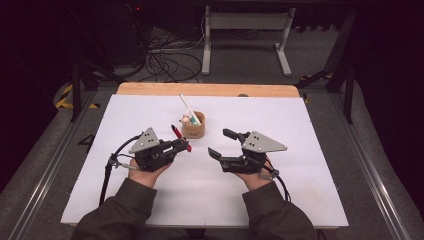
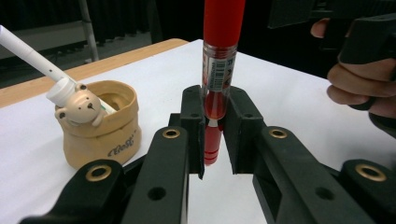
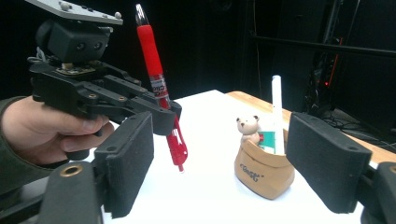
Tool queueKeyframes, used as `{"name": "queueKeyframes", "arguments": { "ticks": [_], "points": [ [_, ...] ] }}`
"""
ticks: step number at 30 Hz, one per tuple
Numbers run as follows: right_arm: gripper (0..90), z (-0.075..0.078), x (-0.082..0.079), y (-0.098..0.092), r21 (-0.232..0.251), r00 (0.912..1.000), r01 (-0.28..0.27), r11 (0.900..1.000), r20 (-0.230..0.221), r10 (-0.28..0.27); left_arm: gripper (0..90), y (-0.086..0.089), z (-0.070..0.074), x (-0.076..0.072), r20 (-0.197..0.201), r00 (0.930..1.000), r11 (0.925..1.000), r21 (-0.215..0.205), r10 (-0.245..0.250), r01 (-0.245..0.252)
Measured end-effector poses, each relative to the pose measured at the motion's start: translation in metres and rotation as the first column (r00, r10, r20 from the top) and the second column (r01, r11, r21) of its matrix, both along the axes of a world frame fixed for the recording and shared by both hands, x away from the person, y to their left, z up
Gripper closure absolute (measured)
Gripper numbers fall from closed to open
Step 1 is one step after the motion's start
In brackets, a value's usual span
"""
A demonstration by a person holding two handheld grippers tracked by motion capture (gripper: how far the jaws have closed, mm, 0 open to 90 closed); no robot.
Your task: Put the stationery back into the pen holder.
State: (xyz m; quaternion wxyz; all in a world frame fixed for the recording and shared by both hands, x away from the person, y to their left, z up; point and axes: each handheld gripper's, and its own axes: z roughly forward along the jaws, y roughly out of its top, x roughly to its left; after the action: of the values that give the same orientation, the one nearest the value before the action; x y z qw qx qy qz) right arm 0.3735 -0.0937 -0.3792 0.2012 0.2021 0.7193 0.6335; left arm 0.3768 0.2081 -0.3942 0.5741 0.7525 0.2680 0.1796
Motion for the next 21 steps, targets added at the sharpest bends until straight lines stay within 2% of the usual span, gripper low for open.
{"name": "queueKeyframes", "arguments": {
  "ticks": [8, 14, 17, 21],
  "points": [
    [20.5, -0.002, -0.001, -0.016, -0.01, 0.9997, 0.025, 1.0, -0.005, -0.026, 79.2, -0.002, 0.008, 0.011, 0.012, 0.9997, 0.9997, 0.012, 0.019, -0.019],
    [19.1, -0.003, -0.001, -0.028, -0.007, 0.9985, 0.055, 0.998, -0.002, -0.055, 79.3, -0.005, 0.011, 0.019, 0.007, 0.9994, 0.9993, 0.016, 0.034, -0.034],
    [18.5, -0.004, -0.001, -0.033, -0.01, 0.9978, 0.066, 0.998, 0.003, -0.066, 79.2, -0.007, 0.014, 0.024, 0.019, 0.999, 0.9989, 0.021, 0.041, -0.042],
    [17.3, -0.004, -0.001, -0.037, -0.013, 0.9972, 0.075, 0.997, 0.001, -0.075, 79.2, -0.008, 0.019, 0.03, 0.021, 0.9984, 0.9985, 0.014, 0.053, -0.053]
  ]
}}
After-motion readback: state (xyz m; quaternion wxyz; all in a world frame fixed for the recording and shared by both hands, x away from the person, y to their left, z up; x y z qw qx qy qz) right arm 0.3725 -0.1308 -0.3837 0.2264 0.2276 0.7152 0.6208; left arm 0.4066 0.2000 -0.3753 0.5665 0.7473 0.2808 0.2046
